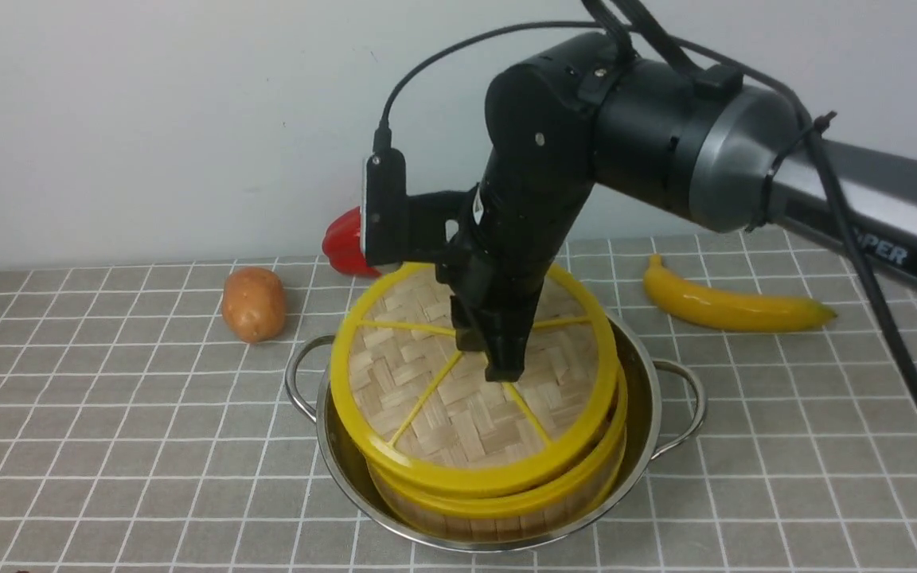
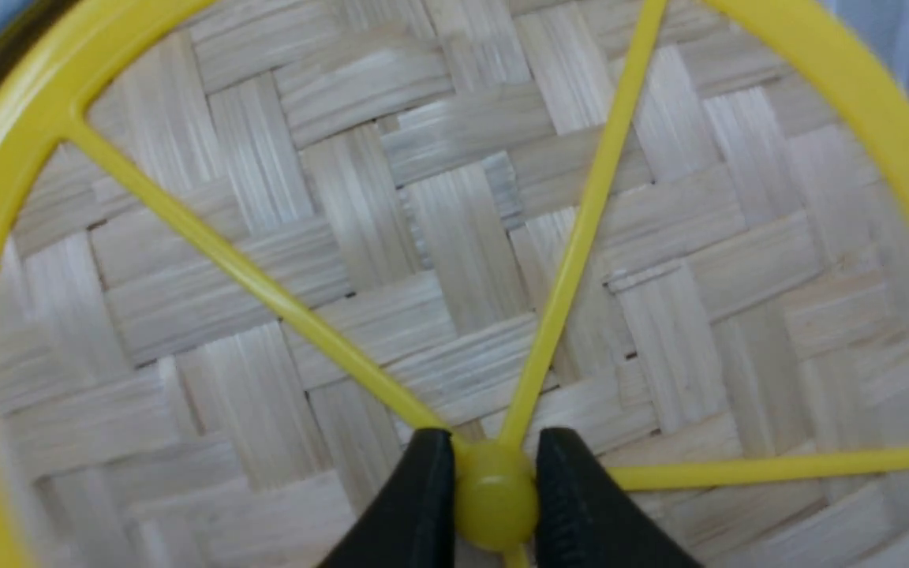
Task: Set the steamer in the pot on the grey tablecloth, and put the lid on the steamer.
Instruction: 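Place the bamboo steamer lid onto the steamer basket in the pot with the right gripper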
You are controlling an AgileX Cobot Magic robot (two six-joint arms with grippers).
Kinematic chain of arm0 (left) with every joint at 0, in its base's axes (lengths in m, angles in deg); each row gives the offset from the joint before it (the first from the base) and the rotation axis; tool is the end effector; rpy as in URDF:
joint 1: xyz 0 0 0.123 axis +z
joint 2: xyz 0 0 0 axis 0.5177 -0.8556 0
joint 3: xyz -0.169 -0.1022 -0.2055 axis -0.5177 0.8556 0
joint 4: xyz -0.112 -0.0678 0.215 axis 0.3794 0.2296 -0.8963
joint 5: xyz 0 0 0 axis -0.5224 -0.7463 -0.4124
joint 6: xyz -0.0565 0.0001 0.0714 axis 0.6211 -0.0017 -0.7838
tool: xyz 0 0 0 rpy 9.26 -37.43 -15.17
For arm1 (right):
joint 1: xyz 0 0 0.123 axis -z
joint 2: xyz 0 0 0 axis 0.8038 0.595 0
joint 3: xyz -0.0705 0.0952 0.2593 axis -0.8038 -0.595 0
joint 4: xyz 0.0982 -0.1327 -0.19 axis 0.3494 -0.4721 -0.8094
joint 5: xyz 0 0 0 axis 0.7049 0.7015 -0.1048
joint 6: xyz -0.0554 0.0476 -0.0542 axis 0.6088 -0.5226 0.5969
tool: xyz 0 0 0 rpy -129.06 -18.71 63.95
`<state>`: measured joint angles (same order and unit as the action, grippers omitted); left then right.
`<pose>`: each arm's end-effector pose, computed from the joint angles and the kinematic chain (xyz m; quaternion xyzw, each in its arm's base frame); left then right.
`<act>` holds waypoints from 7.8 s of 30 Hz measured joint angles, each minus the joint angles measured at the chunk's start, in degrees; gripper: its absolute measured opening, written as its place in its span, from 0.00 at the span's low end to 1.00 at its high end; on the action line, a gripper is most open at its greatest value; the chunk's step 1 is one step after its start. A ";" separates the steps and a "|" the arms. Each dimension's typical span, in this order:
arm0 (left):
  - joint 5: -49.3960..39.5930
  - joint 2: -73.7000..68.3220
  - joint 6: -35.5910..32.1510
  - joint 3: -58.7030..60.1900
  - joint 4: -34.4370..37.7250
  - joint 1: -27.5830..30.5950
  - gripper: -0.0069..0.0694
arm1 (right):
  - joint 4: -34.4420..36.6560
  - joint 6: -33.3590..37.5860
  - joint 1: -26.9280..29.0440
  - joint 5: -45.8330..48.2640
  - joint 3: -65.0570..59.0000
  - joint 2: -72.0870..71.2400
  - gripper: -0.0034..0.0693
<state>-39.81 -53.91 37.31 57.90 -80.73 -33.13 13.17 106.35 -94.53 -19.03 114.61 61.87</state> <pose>0.0539 0.0047 0.1803 0.0198 0.7905 0.0394 0.6109 0.3393 0.3011 0.2802 -0.6843 0.7097 0.0155 0.1669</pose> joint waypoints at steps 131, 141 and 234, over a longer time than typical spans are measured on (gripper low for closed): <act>0.00 0.00 0.00 0.00 0.00 0.00 0.41 | 1.60 -34.41 4.52 1.17 -2.33 -1.70 0.25; 0.00 0.00 0.00 0.00 0.00 0.00 0.41 | 4.18 -29.08 4.31 1.17 -2.22 0.53 0.25; 0.00 0.00 0.05 0.00 0.00 0.00 0.41 | 11.60 16.32 4.67 1.53 -1.77 3.53 0.25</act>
<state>-39.81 -53.91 37.36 57.90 -80.73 -33.13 24.77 122.67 -89.87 -17.50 112.84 65.40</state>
